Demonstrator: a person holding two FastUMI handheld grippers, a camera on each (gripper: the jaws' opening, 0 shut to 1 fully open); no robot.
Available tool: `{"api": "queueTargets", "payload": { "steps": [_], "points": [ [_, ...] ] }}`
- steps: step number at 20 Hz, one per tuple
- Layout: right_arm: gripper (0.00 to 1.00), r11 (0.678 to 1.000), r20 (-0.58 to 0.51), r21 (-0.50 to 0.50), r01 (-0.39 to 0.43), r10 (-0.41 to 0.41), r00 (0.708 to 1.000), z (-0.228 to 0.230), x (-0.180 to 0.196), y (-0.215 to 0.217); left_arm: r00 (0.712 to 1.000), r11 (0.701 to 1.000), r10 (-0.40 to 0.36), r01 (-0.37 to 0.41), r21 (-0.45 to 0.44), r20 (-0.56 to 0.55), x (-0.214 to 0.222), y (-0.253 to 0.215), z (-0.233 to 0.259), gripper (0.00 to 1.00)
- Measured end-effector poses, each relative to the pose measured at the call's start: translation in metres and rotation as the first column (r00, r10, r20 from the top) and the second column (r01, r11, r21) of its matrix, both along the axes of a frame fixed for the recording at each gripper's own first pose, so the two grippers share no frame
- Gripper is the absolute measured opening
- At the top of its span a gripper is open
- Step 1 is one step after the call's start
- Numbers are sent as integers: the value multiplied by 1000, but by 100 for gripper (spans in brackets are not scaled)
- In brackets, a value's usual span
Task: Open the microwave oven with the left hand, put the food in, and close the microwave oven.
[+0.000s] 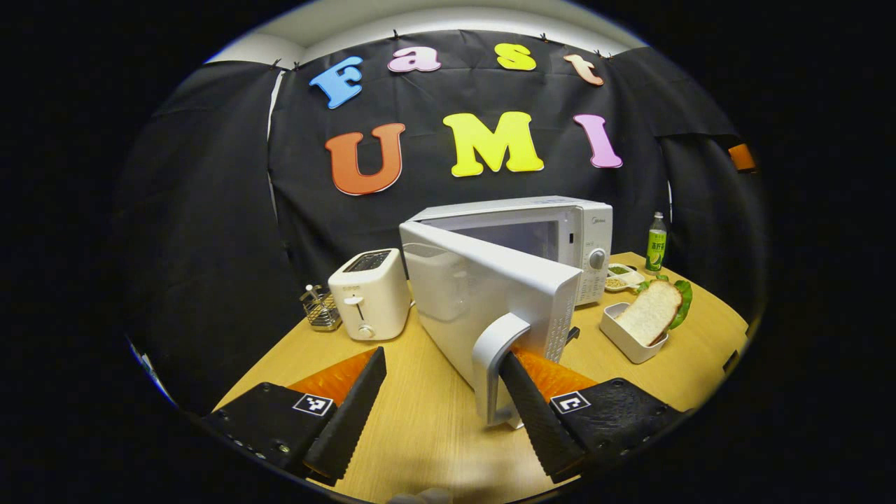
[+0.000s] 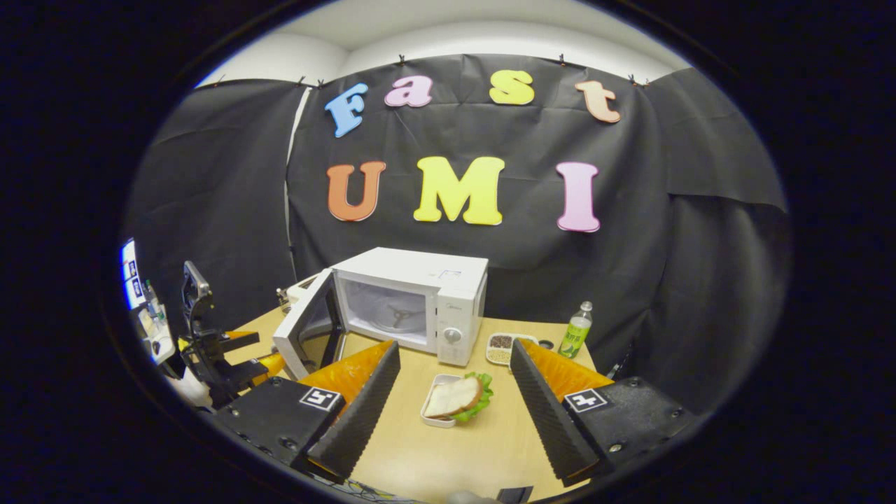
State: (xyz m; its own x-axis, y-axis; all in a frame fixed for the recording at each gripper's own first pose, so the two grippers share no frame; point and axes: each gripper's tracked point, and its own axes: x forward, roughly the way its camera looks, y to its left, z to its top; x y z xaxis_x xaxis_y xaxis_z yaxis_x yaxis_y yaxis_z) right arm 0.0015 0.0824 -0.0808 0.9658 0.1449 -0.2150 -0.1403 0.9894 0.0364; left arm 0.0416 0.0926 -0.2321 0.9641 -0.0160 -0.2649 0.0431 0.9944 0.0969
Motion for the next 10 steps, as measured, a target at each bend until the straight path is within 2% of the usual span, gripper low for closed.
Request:
{"api": "queueTargets", "payload": {
  "steps": [3, 5, 10],
  "points": [
    [100, 1000, -6, 2, -11, 11, 1000, -5, 5, 6, 999, 999, 42, -42, 9, -17, -8, 27, -2, 96],
    [96, 1000, -11, 5, -12, 12, 1000, -10, 9, 8, 998, 998, 58, -58, 15, -24, -12, 40, -4, 97],
    [97, 1000, -36, 16, -8, 9, 999, -22, 19, 9, 997, 998, 58, -57, 23, -41, -17, 59, -4, 97]
  ]
}}
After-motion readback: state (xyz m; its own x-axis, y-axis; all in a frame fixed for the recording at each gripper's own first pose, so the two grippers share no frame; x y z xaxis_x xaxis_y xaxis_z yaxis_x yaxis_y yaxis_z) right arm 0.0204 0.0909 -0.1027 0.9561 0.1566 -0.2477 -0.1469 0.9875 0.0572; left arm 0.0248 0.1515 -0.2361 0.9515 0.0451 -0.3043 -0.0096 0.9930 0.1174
